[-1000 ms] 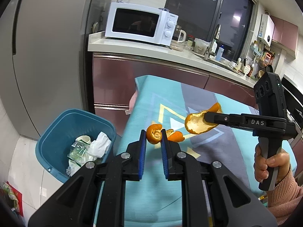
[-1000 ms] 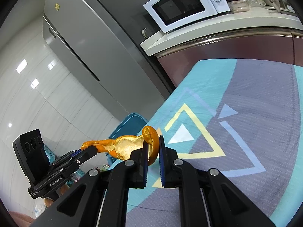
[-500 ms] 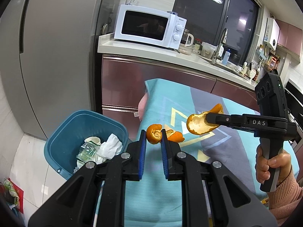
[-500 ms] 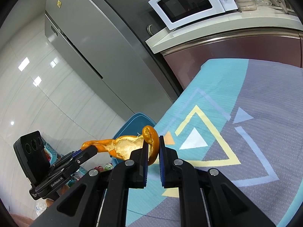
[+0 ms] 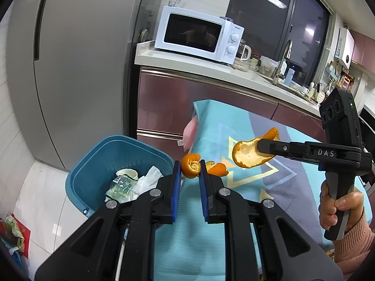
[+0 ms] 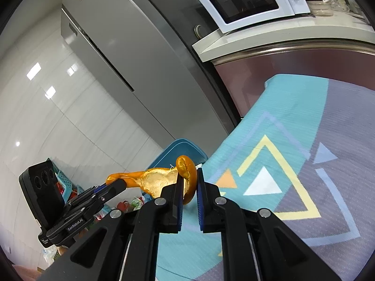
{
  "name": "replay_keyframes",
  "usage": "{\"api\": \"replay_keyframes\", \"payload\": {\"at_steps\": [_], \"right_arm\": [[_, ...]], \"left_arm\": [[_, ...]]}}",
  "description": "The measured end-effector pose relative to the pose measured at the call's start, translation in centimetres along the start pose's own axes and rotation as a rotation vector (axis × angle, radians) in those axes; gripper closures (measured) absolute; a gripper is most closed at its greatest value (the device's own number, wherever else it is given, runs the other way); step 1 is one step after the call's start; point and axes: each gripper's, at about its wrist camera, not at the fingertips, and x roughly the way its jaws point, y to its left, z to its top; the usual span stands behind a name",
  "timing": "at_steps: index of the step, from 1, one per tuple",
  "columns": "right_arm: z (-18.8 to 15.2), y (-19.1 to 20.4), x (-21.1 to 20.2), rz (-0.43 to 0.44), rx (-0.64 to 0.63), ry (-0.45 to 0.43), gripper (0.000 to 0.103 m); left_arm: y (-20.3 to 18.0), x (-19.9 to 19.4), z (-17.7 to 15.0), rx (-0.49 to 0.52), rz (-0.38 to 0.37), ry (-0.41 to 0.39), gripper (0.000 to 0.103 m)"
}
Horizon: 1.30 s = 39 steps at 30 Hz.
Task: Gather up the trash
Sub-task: 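Carry both held orange peels over the blue bin with both tools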
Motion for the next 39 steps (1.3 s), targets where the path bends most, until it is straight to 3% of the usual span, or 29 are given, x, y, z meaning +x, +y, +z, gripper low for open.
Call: {"api": "replay_keyframes", "payload": {"at_steps": [39], "right_arm": [[1.5, 3.7, 6.2, 0.008, -0.062, 0.098, 0.094]], "left_arm": [[4.5, 0.8, -0.9, -0.085, 0.088, 0.021, 0.088]]}}
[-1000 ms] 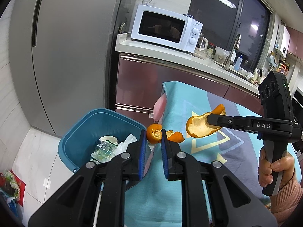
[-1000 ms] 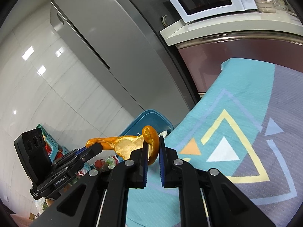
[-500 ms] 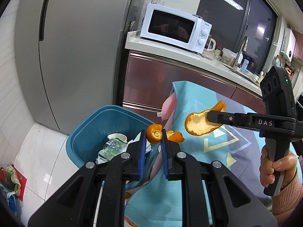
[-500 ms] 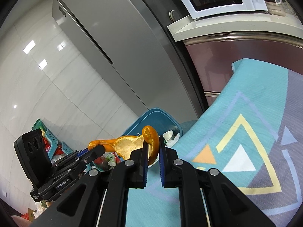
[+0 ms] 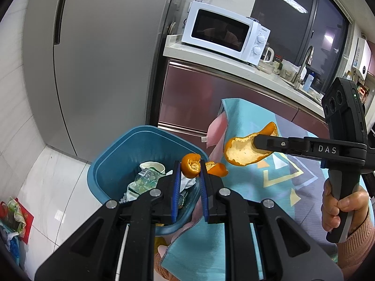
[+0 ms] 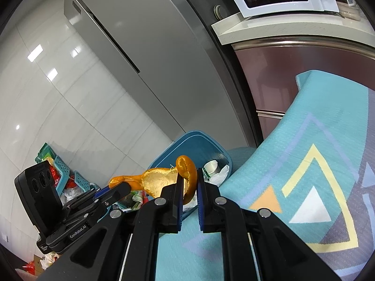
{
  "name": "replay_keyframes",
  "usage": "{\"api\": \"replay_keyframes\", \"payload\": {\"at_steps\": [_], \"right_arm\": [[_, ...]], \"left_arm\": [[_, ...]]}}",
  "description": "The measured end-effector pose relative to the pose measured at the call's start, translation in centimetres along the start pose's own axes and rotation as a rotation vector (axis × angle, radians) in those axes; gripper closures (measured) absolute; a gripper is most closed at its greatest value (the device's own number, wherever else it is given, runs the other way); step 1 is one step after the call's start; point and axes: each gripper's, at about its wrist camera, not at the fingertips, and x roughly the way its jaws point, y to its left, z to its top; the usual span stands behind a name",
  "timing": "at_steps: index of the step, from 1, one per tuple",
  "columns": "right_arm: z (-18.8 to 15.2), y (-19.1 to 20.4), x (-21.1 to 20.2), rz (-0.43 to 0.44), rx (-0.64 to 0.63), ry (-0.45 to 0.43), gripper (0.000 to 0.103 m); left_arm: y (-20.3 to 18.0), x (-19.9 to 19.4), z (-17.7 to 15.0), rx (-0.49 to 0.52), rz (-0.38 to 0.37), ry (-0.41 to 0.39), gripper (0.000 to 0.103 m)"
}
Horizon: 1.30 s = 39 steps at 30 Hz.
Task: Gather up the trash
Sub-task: 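Carry both held orange peels over the blue bin with both tools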
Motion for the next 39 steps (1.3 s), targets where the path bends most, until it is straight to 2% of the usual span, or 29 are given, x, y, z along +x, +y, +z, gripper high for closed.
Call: {"api": "replay_keyframes", "payload": {"at_steps": [39], "right_arm": [[0.6, 1.8, 6.9, -0.057, -0.054, 0.125, 0.094]], "left_arm": [[3.2, 4.7, -1.9, -0.071, 0.060, 0.084, 0.088]]}}
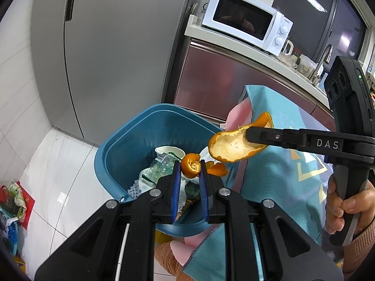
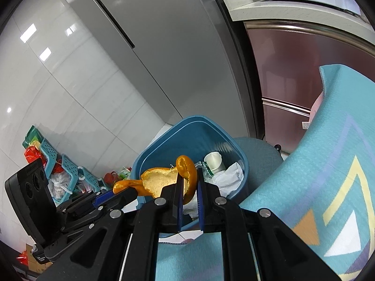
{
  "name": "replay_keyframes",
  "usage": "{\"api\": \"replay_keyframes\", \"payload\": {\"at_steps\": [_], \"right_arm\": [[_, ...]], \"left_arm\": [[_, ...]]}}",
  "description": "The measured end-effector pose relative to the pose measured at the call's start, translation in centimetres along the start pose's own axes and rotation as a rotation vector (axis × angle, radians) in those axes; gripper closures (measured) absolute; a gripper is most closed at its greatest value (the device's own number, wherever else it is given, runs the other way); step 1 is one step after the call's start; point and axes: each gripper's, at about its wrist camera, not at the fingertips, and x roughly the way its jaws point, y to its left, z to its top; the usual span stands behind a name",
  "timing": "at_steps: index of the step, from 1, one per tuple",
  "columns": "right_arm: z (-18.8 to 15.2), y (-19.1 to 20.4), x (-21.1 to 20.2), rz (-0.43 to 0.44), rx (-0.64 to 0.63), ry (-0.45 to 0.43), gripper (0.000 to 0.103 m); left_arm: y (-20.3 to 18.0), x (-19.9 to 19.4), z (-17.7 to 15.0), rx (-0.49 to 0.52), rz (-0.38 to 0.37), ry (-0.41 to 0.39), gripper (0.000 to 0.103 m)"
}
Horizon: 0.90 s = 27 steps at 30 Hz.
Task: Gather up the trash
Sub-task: 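Carry both held orange peels over the blue bin with both tools, then lower both tools into the bin and open them to drop the peels, then withdraw both open tools from the bin back over the cloth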
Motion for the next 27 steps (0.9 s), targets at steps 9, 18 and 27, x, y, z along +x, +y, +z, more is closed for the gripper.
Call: {"api": "replay_keyframes", "payload": {"at_steps": [9, 18, 27], "right_arm": [[0.2, 0.2, 1.9, -0.018, 0.002, 0.042, 0.093], [0.2, 0.6, 3.9, -0.051, -0.002, 0.085, 0.085], [0.2, 0.4, 2.7, -0.063, -0.007, 0.042, 0.068]], "left_arm": [[0.1, 1.6, 0.1, -0.001, 0.023, 0.026, 0.087], [0.2, 3.8, -0.2, -0.005, 0.040, 0.067, 0.084], [0.2, 3.8, -0.5, -0.004, 0.055, 0.053, 0.057]]}}
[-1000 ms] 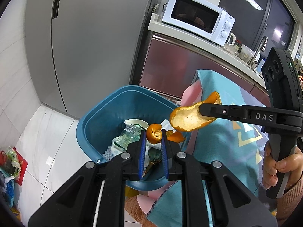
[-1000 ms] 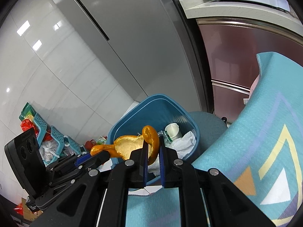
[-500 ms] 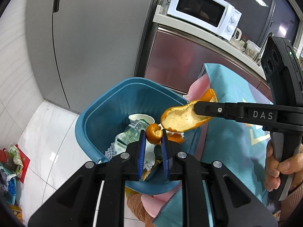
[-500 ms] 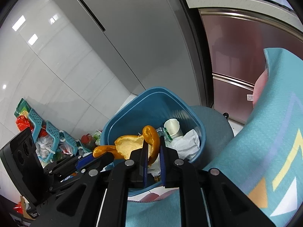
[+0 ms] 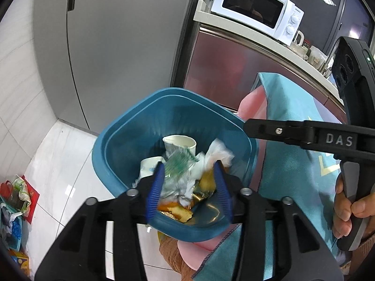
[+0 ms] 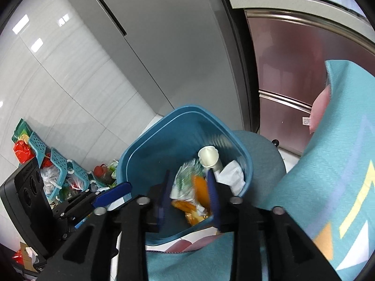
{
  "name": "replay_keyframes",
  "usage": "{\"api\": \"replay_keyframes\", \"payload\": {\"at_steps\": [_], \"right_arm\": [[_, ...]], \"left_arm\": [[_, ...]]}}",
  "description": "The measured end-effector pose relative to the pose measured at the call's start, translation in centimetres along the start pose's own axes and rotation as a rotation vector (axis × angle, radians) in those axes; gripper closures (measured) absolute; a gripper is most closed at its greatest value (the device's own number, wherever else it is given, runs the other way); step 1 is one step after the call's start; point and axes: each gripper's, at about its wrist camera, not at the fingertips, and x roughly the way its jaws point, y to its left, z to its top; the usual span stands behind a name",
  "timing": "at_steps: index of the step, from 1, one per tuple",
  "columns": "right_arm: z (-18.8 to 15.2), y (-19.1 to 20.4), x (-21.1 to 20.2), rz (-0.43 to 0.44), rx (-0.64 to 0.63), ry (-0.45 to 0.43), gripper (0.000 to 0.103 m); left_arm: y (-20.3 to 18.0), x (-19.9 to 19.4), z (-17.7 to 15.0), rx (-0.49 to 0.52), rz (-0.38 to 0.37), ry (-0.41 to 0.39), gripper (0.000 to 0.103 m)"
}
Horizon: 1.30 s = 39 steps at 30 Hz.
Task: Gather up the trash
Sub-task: 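Withdraw both open tools from the bin back over the cloth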
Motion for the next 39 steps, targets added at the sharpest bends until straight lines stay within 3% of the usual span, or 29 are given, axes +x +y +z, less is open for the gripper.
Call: {"api": "replay_keyframes", "payload": {"at_steps": [4, 7, 9, 12, 13, 19, 31, 39], "right_arm": [[-0.4, 0.0, -1.4, 0.005, -0.011, -0.031, 0.067], [-1.0, 0.0, -3.3, 0.000, -0.034, -0.077, 0.057], [-1.6, 0.2, -4.7, -0.009, -0.059, -0.111, 0.053], [-3.1, 0.5, -7.1, -0.050, -0.104, -0.183, 0.030], [-3.7, 0.6, -7.8, -0.080, -0.123, -0.212, 0.018], [-7.4, 0.2, -11.6, -0.186, -0.159, -0.322, 0.007], [-13.7, -0.8, -17.9, -0.400, -0.132, -0.534, 0.007], [-17.3, -1.3, -21.3, -0.502, -0.091, -0.634, 0.007]], "left_arm": [[-0.2, -1.1, -0.1, 0.005, 0.007, -0.026, 0.042], [-0.4, -2.5, -0.4, 0.011, 0.011, -0.063, 0.035], [-0.6, -3.5, -0.5, 0.021, 0.011, -0.090, 0.022], [-1.4, -5.6, -0.9, 0.052, 0.018, -0.154, 0.008], [-1.8, -6.1, -1.1, 0.068, 0.024, -0.174, 0.005], [-4.1, -9.1, -2.7, 0.130, 0.055, -0.258, 0.006], [-9.3, -14.8, -5.5, 0.173, 0.047, -0.451, 0.006], [-12.2, -16.3, -6.8, 0.202, 0.011, -0.482, 0.006]]}}
